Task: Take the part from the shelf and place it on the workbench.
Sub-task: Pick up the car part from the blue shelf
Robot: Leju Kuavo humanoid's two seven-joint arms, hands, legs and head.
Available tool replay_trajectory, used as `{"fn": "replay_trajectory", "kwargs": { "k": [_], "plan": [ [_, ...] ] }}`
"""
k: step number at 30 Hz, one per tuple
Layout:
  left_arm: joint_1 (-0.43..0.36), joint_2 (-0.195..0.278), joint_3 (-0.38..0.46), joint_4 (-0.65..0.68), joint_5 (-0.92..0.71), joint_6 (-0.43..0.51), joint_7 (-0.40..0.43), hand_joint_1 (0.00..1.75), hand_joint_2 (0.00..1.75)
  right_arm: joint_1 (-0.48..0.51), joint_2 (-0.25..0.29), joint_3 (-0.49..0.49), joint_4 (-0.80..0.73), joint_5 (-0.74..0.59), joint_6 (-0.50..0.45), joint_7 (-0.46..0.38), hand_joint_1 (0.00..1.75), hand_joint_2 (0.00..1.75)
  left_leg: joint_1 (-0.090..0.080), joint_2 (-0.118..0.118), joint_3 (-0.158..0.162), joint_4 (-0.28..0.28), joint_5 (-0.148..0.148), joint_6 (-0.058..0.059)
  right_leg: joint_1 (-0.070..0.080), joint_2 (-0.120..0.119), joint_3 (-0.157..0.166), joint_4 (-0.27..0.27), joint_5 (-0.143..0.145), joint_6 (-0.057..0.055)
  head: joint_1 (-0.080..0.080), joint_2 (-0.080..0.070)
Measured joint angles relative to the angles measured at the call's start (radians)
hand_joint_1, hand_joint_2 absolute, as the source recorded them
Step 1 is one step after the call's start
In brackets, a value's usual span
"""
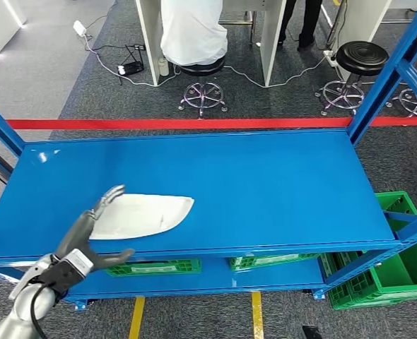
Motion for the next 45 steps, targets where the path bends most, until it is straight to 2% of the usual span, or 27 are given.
{"fn": "replay_trajectory", "kwargs": {
  "k": [5, 10, 18, 38, 41, 45],
  "plan": [
    [-0.003, 0.019, -0.076, 0.004, 0.039, -0.025, -0.019, 0.00, 1.75, -0.002, 0.000, 0.008, 0.000, 0.000, 0.000, 0.001, 0.00, 0.00, 0.000, 0.000, 0.000, 0.000, 0.000, 0.000, 0.000, 0.000, 0.000, 0.000, 0.000, 0.000, 0.000, 0.000],
    [-0.004, 0.031, -0.110, 0.017, 0.054, -0.027, -0.019, 0.00, 1.75, -0.002, 0.000, 0.015, 0.000, -0.001, 0.000, 0.002, 0.00, 0.00, 0.000, 0.000, 0.000, 0.000, 0.000, 0.000, 0.000, 0.000, 0.000, 0.000, 0.000, 0.000, 0.000, 0.000],
    [-0.010, 0.042, -0.121, 0.091, 0.015, 0.035, 0.052, 0.00, 1.75, -0.001, 0.000, 0.021, 0.000, -0.007, -0.002, 0.005, 0.00, 0.00, 0.000, 0.000, 0.000, 0.000, 0.000, 0.000, 0.000, 0.000, 0.000, 0.000, 0.000, 0.000, 0.000, 0.000],
    [-0.019, 0.045, -0.138, 0.137, 0.009, 0.043, 0.058, 0.00, 1.75, 0.000, 0.000, 0.024, 0.000, -0.008, -0.002, 0.006, 0.00, 0.00, 0.000, 0.000, 0.000, 0.000, 0.000, 0.000, 0.000, 0.000, 0.000, 0.000, 0.000, 0.000, 0.000, 0.000],
    [-0.023, 0.045, -0.140, 0.142, -0.026, 0.075, 0.098, 0.00, 1.75, 0.000, 0.000, 0.024, 0.000, -0.013, -0.004, 0.007, 0.00, 0.00, 0.000, 0.000, 0.000, 0.000, 0.000, 0.000, 0.000, 0.000, 0.000, 0.000, 0.000, 0.000, 0.000, 0.000],
    [-0.038, 0.045, -0.142, 0.164, -0.109, 0.164, 0.211, 0.00, 1.75, 0.004, 0.000, 0.024, 0.000, -0.024, -0.010, 0.007, 0.00, 0.00, 0.000, 0.000, 0.000, 0.000, 0.000, 0.000, 0.000, 0.000, 0.000, 0.000, 0.000, 0.000, 0.000, 0.000]
  ]
}}
